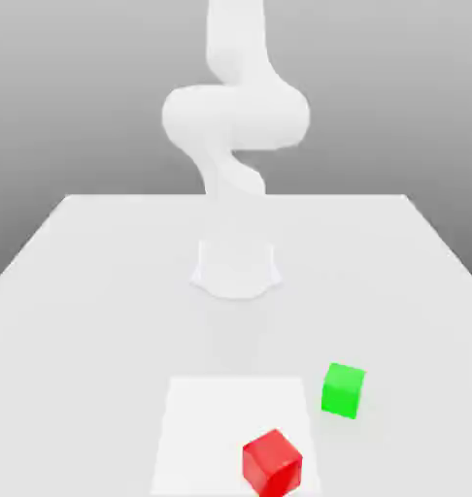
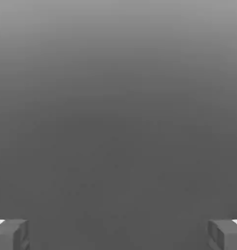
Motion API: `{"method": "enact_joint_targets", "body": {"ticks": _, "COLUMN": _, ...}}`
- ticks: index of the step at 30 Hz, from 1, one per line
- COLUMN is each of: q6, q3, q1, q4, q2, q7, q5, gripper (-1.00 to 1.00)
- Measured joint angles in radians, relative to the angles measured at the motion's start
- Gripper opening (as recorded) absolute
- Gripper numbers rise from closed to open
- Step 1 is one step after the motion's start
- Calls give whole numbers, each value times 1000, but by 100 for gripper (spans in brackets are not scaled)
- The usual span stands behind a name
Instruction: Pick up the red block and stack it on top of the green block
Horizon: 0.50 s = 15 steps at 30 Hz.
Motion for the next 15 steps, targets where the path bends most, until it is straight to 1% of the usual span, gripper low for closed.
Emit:
{"method": "enact_joint_targets", "body": {"ticks": 8, "q6": 108, "q3": -58, "q1": 86, "q4": -46, "q2": 297, "q7": -182, "q5": 46, "gripper": 0}}
{"method": "enact_joint_targets", "body": {"ticks": 15, "q6": 200, "q3": -73, "q1": 128, "q4": -85, "q2": 551, "q7": -335, "q5": 82, "gripper": 0}}
